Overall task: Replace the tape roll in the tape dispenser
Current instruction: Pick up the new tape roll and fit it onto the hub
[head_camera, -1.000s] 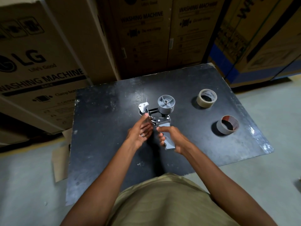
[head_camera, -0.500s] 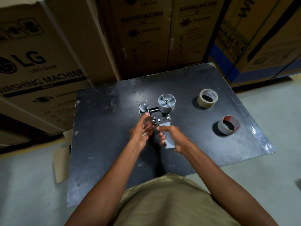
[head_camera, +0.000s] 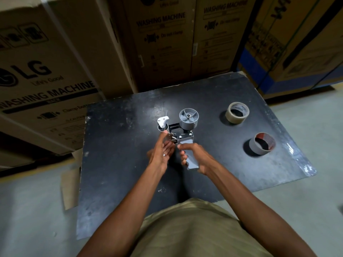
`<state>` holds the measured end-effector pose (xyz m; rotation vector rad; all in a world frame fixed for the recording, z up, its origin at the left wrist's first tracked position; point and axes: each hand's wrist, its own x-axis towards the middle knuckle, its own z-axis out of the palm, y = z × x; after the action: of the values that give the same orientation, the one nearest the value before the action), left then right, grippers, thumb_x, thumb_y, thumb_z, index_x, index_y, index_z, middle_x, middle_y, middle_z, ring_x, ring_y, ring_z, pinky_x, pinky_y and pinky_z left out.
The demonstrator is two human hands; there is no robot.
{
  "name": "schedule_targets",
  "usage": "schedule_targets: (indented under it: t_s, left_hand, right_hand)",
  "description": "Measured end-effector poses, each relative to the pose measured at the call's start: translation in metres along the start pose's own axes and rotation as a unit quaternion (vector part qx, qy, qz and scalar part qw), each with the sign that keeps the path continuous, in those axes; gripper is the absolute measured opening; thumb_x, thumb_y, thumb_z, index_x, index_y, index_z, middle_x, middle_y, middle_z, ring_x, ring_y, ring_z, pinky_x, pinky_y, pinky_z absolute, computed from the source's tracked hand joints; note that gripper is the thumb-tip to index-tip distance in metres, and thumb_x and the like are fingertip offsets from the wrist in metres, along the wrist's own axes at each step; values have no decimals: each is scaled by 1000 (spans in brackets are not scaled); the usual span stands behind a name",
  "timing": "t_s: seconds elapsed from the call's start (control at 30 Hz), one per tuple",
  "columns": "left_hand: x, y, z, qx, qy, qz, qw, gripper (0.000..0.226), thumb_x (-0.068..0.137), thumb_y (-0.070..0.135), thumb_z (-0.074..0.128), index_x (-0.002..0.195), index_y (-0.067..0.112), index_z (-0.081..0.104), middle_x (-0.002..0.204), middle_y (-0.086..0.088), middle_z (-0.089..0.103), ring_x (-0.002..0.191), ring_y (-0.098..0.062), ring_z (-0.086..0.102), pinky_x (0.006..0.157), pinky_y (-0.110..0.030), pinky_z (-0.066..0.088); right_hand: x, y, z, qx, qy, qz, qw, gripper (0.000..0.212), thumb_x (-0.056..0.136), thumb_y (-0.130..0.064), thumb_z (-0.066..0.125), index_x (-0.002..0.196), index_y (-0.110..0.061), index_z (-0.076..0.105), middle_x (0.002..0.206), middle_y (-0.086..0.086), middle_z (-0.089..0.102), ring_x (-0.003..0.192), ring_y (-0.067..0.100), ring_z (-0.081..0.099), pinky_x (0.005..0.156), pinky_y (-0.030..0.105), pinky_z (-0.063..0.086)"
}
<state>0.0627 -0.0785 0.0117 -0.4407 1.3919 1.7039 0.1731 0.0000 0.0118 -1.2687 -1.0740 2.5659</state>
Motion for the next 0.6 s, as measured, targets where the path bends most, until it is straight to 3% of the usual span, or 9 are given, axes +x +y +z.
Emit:
schedule_targets:
  t_s: [0.33, 0.47, 0.6]
  left_hand:
    - [4, 0, 0, -32, -1, 3, 999, 55, 80, 30, 81, 118, -7, 64, 112, -20, 72, 106, -27, 71, 84, -31, 60]
    - [7, -3, 3, -43, -4, 7, 999, 42, 83, 26, 78, 111, -4, 65, 112, -21, 68, 97, -25, 68, 92, -36, 57]
    - [8, -5, 2, -51, -4, 7, 999, 42, 84, 26, 77, 111, -4, 66, 115, -21, 70, 103, -26, 69, 99, -37, 54]
  right_hand:
    - [10, 0, -1, -6, -1, -4, 1000, 9, 88, -7, 68, 91, -10, 60, 61, -1, 53, 47, 10, 46, 41, 22, 42]
    - [16, 0, 0, 2, 13, 1, 1000, 10, 87, -7, 67, 83, -13, 60, 60, -1, 51, 46, 10, 44, 41, 21, 39]
    - [23, 1, 0, 4, 14, -1, 1000, 9, 85, -7, 67, 82, -13, 61, 61, -1, 51, 46, 10, 44, 41, 22, 39]
